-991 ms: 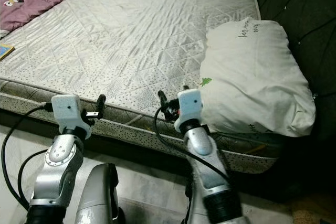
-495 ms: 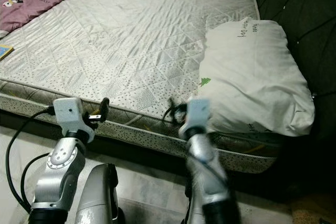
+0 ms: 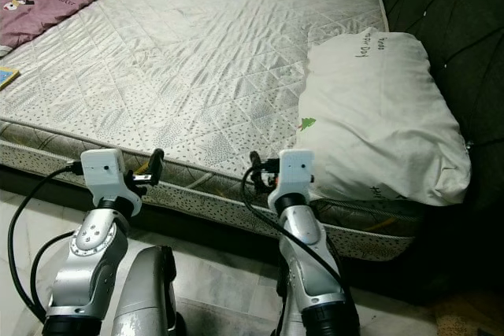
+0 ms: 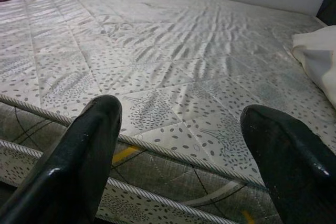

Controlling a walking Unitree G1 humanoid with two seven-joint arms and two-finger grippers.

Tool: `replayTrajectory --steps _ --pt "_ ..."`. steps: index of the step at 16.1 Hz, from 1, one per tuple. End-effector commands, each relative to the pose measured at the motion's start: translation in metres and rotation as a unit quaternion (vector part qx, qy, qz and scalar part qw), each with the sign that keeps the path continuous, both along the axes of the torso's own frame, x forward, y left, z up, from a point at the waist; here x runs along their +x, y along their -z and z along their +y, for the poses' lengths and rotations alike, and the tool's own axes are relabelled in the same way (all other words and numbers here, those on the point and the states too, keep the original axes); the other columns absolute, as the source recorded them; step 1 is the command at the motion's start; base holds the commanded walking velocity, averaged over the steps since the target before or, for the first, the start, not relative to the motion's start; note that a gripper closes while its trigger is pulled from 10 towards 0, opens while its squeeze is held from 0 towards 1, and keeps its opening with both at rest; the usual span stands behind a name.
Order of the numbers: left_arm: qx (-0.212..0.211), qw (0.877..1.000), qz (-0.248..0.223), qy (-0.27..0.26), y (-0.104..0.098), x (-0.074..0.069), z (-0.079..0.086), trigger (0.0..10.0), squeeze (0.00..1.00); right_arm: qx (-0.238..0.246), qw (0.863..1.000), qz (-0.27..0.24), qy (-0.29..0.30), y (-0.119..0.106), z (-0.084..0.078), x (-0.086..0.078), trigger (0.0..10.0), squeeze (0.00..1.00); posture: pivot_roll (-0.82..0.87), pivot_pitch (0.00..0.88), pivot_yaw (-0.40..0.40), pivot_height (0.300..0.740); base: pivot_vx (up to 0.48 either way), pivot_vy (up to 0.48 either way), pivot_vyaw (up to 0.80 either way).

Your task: Clean up the room

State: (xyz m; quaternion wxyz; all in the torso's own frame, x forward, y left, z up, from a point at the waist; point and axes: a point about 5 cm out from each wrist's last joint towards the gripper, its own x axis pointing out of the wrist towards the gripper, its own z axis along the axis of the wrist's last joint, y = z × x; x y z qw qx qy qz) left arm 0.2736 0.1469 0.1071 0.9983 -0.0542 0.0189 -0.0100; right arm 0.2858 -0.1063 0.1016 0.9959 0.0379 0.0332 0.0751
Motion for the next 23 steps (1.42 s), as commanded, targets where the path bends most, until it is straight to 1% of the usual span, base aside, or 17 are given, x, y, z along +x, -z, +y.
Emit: replayTrajectory --steps 1,4,5,7,9,10,11,12,13,16,18,20,21,23 --pt "0.003 1.000 -0.005 0.004 -0.002 -0.002 -0.003 10.0 0.00 0.004 1.000 -0.015 0.003 -0.009 -0.004 0.003 10.0 0.00 0.07 0.000 -0.028 0.568 0.000 0.000 0.00" --pt "0.002 1.000 -0.004 0.005 -0.001 -0.001 -0.004 10.0 0.00 0.007 1.000 -0.011 0.007 -0.009 -0.007 0.005 10.0 0.00 0.07 0.000 -0.029 0.607 0.000 0.000 0.00" --pt "0.002 1.000 -0.004 0.004 0.000 0.000 -0.004 10.0 0.00 -0.004 1.000 -0.010 0.004 -0.008 -0.006 0.006 10.0 0.00 0.07 0.000 -0.029 0.621 0.000 0.000 0.00" --pt "0.002 1.000 -0.003 0.003 0.000 0.000 -0.004 10.0 0.00 -0.004 1.000 -0.009 0.006 -0.006 -0.006 0.007 10.0 0.00 0.08 0.000 -0.029 0.636 0.000 0.000 0.00" --pt "0.003 1.000 0.003 -0.001 0.004 -0.002 -0.003 10.0 0.00 -0.005 1.000 -0.008 0.008 -0.006 -0.007 0.009 10.0 0.00 0.08 0.000 -0.028 0.660 0.000 0.000 0.00" --pt "0.002 1.000 0.005 0.000 0.005 -0.002 -0.005 10.0 0.00 -0.006 1.000 -0.008 0.010 -0.006 -0.008 0.011 10.0 0.00 0.07 0.000 -0.021 0.674 0.000 0.000 0.00" --pt "0.001 1.000 0.006 0.002 0.006 -0.002 -0.006 10.0 0.00 -0.006 1.000 -0.009 0.012 -0.006 -0.008 0.011 10.0 0.00 0.07 0.000 -0.019 0.679 0.000 0.000 0.00" --pt "-0.003 1.000 0.005 0.009 0.005 -0.001 -0.009 10.0 0.00 -0.009 1.000 -0.007 0.022 -0.005 -0.011 0.012 10.0 0.00 0.07 0.000 -0.022 0.699 0.000 0.000 0.00" --pt "-0.006 1.000 0.004 0.011 0.005 -0.001 -0.011 10.0 0.00 -0.011 1.000 -0.006 0.025 -0.004 -0.012 0.012 10.0 0.00 0.07 0.000 -0.022 0.708 0.000 0.000 0.00" --pt "-0.013 1.000 0.012 0.023 0.010 0.001 -0.018 10.0 0.00 -0.011 0.999 0.004 0.034 0.003 -0.014 0.013 10.0 0.00 0.07 0.000 -0.023 0.740 0.000 0.000 0.00" --pt "-0.017 0.999 0.014 0.035 0.012 0.005 -0.021 10.0 0.00 -0.008 0.999 0.011 0.040 0.008 -0.012 0.015 10.0 0.00 0.07 0.000 -0.011 0.740 0.000 0.000 0.00" --pt "-0.027 0.999 0.014 0.042 0.012 0.009 -0.022 10.0 0.00 -0.008 0.999 0.006 0.036 0.006 -0.008 0.019 10.0 0.00 0.06 0.000 -0.003 0.740 0.000 0.000 0.00" --pt "-0.027 0.998 0.001 0.050 0.007 0.012 -0.026 10.0 0.00 -0.008 0.999 -0.001 0.036 0.003 -0.007 0.023 10.0 0.00 0.06 0.000 -0.003 0.740 0.000 0.000 0.00" --pt "-0.024 0.999 -0.010 0.045 0.001 0.015 -0.029 10.0 0.00 -0.009 0.999 -0.005 0.040 0.001 -0.008 0.027 10.0 0.00 0.07 0.000 -0.011 0.740 0.000 0.000 0.00"
